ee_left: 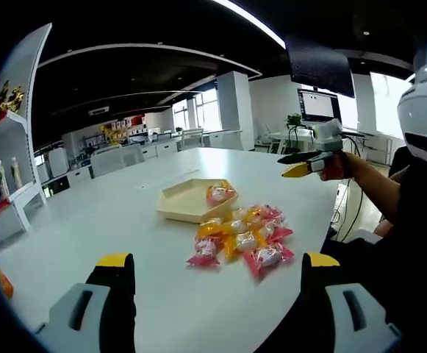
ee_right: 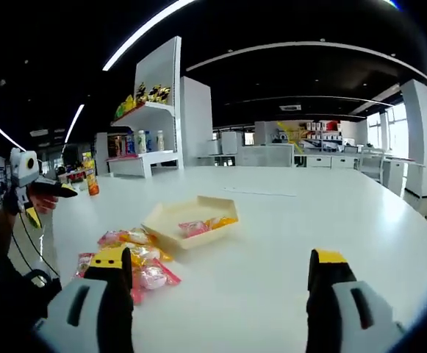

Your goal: Pick up the marshmallows scattered on the table and place them into the bowl on the table

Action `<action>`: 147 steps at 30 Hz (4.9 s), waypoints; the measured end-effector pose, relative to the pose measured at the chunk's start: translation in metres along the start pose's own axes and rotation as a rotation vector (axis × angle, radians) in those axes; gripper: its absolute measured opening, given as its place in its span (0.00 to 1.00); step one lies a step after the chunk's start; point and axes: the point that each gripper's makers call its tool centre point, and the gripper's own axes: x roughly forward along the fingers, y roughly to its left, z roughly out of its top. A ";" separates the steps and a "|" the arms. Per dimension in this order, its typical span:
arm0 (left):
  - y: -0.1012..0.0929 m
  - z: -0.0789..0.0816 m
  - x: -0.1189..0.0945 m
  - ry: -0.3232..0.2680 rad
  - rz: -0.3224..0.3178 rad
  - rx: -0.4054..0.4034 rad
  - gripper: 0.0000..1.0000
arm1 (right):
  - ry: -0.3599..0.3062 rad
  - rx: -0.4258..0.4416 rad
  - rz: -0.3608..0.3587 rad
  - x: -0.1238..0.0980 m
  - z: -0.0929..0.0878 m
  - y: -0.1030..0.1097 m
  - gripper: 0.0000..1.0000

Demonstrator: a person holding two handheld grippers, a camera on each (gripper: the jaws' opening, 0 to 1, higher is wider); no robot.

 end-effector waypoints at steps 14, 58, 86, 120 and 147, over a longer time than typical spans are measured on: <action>0.004 0.005 0.010 -0.021 -0.014 0.014 0.90 | -0.004 -0.075 -0.002 -0.052 0.016 0.010 0.97; 0.022 -0.011 0.109 -0.119 -0.081 -0.061 0.47 | -0.002 -0.143 0.038 -0.063 0.019 0.028 0.97; 0.024 -0.041 0.124 -0.031 -0.090 -0.155 0.35 | 0.010 -0.130 0.002 -0.058 0.016 0.018 0.97; 0.059 -0.041 0.113 -0.105 0.088 -0.199 0.20 | 0.014 -0.174 -0.011 -0.071 0.023 0.017 0.96; 0.065 -0.030 0.110 -0.130 0.096 -0.233 0.19 | -0.019 -0.158 -0.027 -0.087 0.029 0.011 0.95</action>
